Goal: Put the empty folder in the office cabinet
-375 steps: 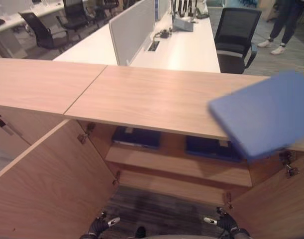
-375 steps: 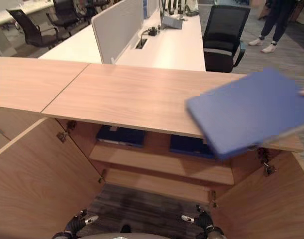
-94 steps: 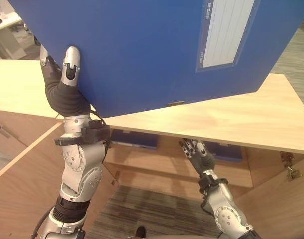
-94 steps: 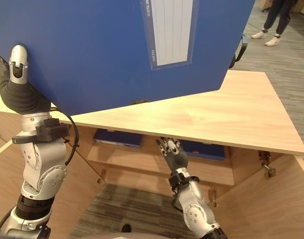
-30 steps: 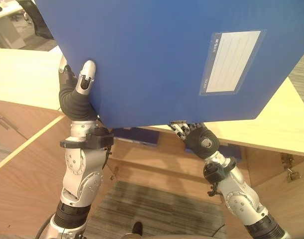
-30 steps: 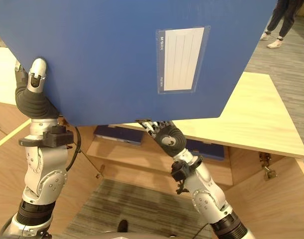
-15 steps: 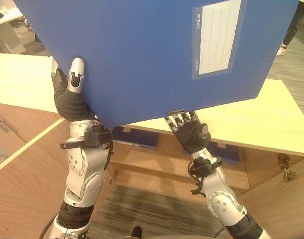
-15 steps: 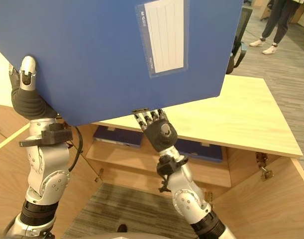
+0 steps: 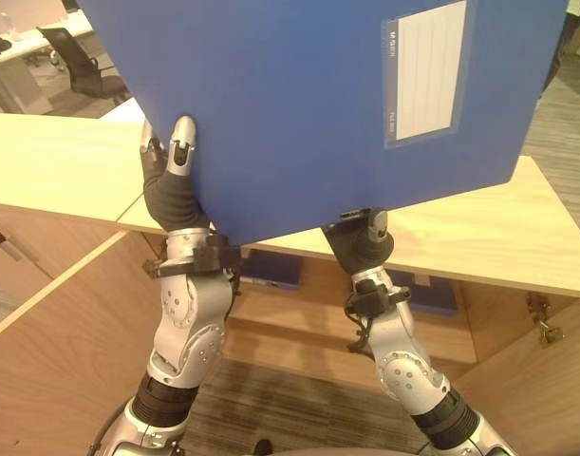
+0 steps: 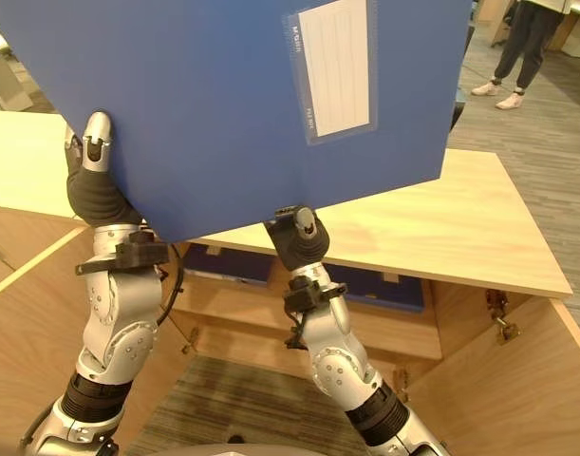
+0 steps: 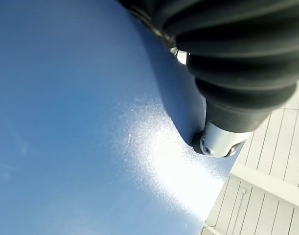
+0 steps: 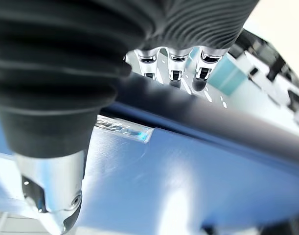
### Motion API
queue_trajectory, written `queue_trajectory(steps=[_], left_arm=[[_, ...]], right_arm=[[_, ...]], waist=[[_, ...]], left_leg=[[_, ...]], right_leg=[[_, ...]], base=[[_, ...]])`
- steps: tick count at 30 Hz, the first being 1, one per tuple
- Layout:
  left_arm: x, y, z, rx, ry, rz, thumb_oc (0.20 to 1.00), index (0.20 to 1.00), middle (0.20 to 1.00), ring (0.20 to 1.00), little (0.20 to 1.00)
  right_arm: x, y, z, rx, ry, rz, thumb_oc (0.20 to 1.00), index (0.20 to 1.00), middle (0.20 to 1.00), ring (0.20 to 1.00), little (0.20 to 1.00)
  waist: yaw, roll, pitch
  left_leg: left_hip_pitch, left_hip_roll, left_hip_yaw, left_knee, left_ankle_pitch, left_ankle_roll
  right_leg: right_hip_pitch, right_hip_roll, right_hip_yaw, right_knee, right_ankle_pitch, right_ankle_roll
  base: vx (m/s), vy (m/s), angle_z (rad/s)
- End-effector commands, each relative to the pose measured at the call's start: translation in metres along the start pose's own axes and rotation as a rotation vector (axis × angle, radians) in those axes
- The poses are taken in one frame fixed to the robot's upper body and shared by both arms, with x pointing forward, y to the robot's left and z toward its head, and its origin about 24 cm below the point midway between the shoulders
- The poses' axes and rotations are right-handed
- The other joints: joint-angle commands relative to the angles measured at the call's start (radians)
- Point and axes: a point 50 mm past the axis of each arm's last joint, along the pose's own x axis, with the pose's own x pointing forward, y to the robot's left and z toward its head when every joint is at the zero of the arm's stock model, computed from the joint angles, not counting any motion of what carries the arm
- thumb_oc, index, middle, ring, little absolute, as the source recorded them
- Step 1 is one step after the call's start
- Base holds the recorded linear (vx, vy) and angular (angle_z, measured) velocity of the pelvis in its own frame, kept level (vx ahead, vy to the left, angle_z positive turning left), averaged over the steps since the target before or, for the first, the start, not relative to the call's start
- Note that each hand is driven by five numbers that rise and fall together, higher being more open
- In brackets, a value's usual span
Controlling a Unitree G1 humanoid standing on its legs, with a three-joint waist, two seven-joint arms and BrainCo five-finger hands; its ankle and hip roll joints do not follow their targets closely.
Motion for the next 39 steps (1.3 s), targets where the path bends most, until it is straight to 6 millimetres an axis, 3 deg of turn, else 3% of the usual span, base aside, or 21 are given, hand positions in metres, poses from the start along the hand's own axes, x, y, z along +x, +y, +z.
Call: queue_trajectory(steps=[1, 12, 24, 33, 39], left_arm=[[0.020, -0.019, 0.017, 0.038, -0.169, -0.084, 0.200, 0.200, 0.200, 0.200, 0.200], [0.021, -0.025, 0.009, 0.178, -0.196, -0.095, 0.200, 0.200, 0.200, 0.200, 0.200], [0.014, -0.025, -0.005, 0.079, -0.087, -0.099, 0.200, 0.200, 0.200, 0.200, 0.200], [0.009, -0.021, -0.024, -0.019, 0.043, -0.083, 0.200, 0.200, 0.200, 0.200, 0.200], [0.002, -0.021, -0.033, -0.116, 0.123, -0.086, 0.200, 0.200, 0.200, 0.200, 0.200]], right_arm=[[0.021, 0.023, 0.015, -0.032, -0.152, 0.070, 1.000, 1.000, 1.000, 1.000, 1.000], [0.023, 0.013, 0.016, -0.089, -0.183, -0.021, 1.000, 1.000, 1.000, 1.000, 1.000], [0.027, -0.001, 0.022, -0.114, -0.228, -0.106, 1.000, 1.000, 1.000, 1.000, 1.000], [0.042, 0.013, 0.040, -0.096, -0.335, -0.065, 1.000, 1.000, 1.000, 1.000, 1.000], [0.050, 0.024, 0.048, 0.018, -0.400, -0.023, 1.000, 1.000, 1.000, 1.000, 1.000]], waist=[[0.008, -0.029, 0.011], [0.004, -0.030, 0.010], [0.006, -0.032, 0.010], [0.012, -0.034, 0.010], [0.019, -0.037, 0.008]], left_leg=[[0.072, 0.084, 0.054, 0.004, -0.084, -0.028], [0.077, 0.082, 0.057, 0.004, -0.089, -0.024], [0.081, 0.080, 0.057, 0.004, -0.092, -0.020], [0.084, 0.079, 0.050, 0.004, -0.094, -0.017], [0.090, 0.081, 0.051, 0.004, -0.106, -0.017]], right_leg=[[-0.060, -0.097, 0.042, 0.061, -0.017, 0.088], [-0.059, -0.096, 0.048, 0.059, -0.017, 0.087], [-0.054, -0.095, 0.050, 0.059, -0.021, 0.085], [-0.049, -0.092, 0.050, 0.063, -0.025, 0.083], [-0.042, -0.089, 0.053, 0.062, -0.036, 0.083]], base=[[-0.03, 0.008, -0.01], [0.00, 0.000, 0.00], [0.00, 0.000, 0.00], [0.00, 0.002, 0.00], [0.02, 0.001, 0.00]])
